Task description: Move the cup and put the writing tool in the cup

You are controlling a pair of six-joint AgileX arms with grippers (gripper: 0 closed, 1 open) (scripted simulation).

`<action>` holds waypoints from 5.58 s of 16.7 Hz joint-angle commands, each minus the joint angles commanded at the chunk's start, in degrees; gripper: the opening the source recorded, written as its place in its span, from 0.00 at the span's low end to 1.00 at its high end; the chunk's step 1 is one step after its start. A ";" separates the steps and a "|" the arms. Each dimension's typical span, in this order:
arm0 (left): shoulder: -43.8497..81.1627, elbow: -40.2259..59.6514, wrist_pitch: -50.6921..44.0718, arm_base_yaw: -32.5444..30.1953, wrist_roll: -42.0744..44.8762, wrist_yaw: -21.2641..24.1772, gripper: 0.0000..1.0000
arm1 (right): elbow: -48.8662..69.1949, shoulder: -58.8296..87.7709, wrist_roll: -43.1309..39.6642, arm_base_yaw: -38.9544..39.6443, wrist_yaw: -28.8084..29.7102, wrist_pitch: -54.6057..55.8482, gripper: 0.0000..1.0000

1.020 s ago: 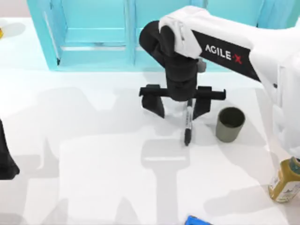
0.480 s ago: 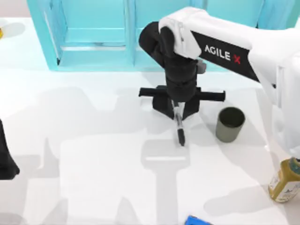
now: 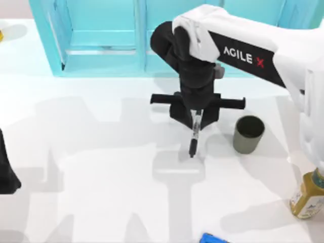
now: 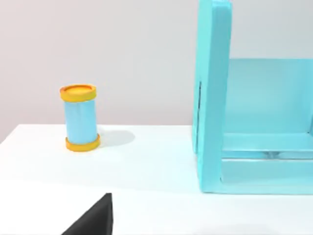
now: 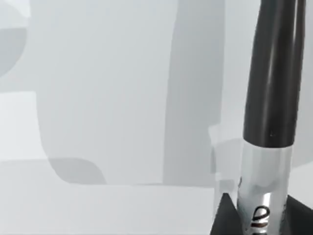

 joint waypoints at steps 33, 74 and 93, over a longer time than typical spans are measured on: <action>0.00 0.00 0.00 0.00 0.00 0.00 1.00 | -23.41 -21.61 2.91 8.05 4.93 3.58 0.00; 0.00 0.00 0.00 0.00 0.00 0.00 1.00 | -88.41 -50.15 -54.53 18.74 65.00 139.73 0.00; 0.00 0.00 0.00 0.00 0.00 0.00 1.00 | -87.28 -46.52 -52.41 13.89 60.10 140.54 0.45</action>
